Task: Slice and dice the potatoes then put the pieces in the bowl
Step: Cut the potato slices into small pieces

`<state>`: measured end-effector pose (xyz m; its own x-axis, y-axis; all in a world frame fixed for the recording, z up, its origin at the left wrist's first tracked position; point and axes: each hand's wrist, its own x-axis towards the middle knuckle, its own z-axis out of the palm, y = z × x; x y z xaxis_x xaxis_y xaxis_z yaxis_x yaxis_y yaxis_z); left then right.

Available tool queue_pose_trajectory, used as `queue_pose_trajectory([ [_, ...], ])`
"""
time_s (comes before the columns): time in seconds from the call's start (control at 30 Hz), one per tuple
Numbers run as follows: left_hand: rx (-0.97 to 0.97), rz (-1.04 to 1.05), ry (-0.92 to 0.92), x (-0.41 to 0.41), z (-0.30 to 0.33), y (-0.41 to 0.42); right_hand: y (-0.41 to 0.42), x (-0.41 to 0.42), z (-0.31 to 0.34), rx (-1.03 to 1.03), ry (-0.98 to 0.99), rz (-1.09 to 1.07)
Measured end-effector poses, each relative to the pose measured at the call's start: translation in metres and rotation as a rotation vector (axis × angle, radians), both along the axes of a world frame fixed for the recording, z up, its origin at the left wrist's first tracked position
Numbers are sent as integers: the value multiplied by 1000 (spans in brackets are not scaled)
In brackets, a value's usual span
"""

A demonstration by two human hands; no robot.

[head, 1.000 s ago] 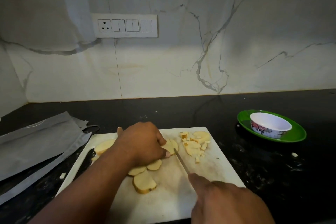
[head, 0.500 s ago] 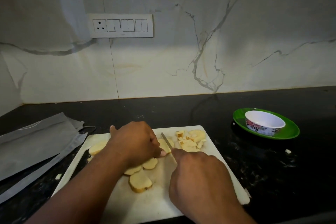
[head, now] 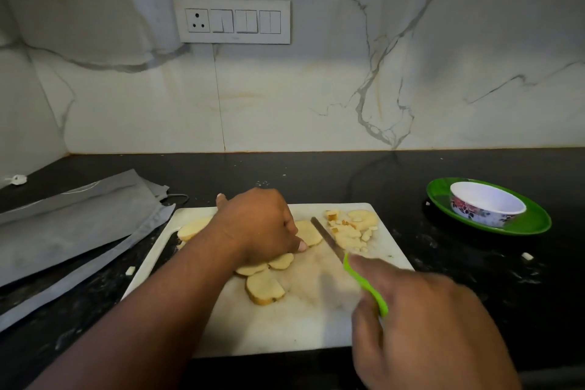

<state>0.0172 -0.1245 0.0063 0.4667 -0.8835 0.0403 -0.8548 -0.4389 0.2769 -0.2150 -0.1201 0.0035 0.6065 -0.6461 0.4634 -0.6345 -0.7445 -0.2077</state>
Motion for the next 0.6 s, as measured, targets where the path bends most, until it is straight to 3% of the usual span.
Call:
queue_pose_trajectory([
  [0.23,-9,-1,24,2,-1,2,-23,50,-9,26,67,4],
  [0.6,-11,13,11,1,0,1,10,-12,-17,34,54,-5],
])
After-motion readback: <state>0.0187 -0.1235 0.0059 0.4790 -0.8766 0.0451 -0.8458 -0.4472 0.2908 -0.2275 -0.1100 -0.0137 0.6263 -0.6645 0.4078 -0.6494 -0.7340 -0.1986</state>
